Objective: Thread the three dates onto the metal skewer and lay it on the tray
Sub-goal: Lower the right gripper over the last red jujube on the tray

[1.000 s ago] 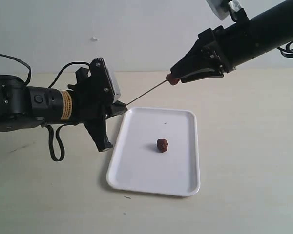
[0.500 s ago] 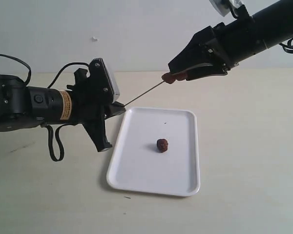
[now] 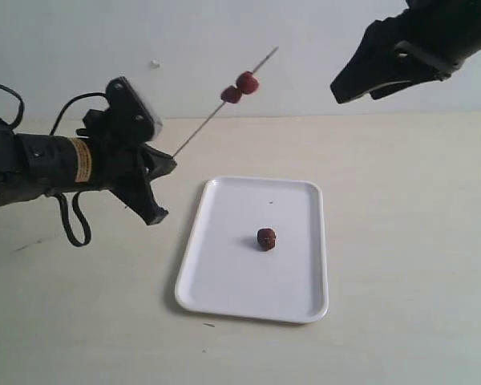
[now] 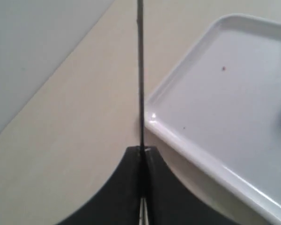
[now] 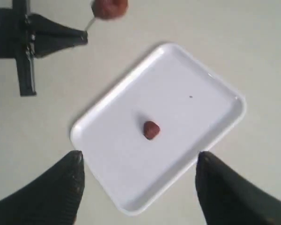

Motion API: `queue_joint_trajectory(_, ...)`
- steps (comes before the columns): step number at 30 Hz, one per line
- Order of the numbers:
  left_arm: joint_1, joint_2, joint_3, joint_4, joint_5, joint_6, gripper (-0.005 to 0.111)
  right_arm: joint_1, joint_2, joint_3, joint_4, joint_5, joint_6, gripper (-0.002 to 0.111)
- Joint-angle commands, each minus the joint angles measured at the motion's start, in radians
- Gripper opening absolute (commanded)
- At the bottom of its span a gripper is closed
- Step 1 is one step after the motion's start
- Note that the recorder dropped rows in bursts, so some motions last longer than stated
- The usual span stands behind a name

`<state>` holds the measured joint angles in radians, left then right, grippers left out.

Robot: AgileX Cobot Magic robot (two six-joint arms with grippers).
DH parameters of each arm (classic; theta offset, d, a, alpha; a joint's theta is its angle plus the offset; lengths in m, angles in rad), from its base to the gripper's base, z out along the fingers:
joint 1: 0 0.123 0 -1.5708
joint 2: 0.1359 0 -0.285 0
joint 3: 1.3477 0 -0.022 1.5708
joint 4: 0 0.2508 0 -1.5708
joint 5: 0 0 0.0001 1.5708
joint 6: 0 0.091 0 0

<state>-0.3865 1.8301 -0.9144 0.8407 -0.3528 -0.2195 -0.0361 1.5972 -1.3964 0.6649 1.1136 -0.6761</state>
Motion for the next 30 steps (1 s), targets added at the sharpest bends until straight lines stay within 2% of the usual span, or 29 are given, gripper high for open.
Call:
queue_joint_trajectory(1,0.061,0.000,0.004,-0.016,0.004,-0.124,0.000,0.033,-0.019,0.022,-0.030,0.036,0.006,0.063)
queue_joint_trajectory(5,0.063,0.000,-0.052,-0.014,0.212,-0.234,0.000,0.183,0.003,0.135,-0.140,-0.153,0.003,0.062)
queue_joint_trajectory(8,0.063,0.000,-0.066,-0.014,0.258,-0.263,0.000,0.347,0.073,0.173,-0.434,-0.278,0.250,0.062)
queue_joint_trajectory(11,0.063,-0.002,-0.073,-0.016,0.247,-0.288,0.000,0.441,0.156,0.165,-0.609,-0.328,0.548,0.062)
queue_joint_trajectory(15,0.072,-0.002,-0.104,-0.016,0.304,-0.525,0.000,0.497,0.294,0.092,-0.620,-0.339,0.781,0.062)
queue_joint_trajectory(18,0.081,-0.002,-0.111,-0.016,0.374,-0.524,0.000,0.513,0.378,0.056,-0.613,-0.336,0.864,0.062)
queue_joint_trajectory(25,0.087,-0.002,-0.111,-0.016,0.373,-0.524,0.000,0.513,0.450,-0.009,-0.613,-0.258,0.970,0.062)
queue_joint_trajectory(30,0.087,-0.002,-0.111,-0.020,0.371,-0.528,0.000,0.513,0.495,-0.182,-0.613,-0.112,1.002,0.062)
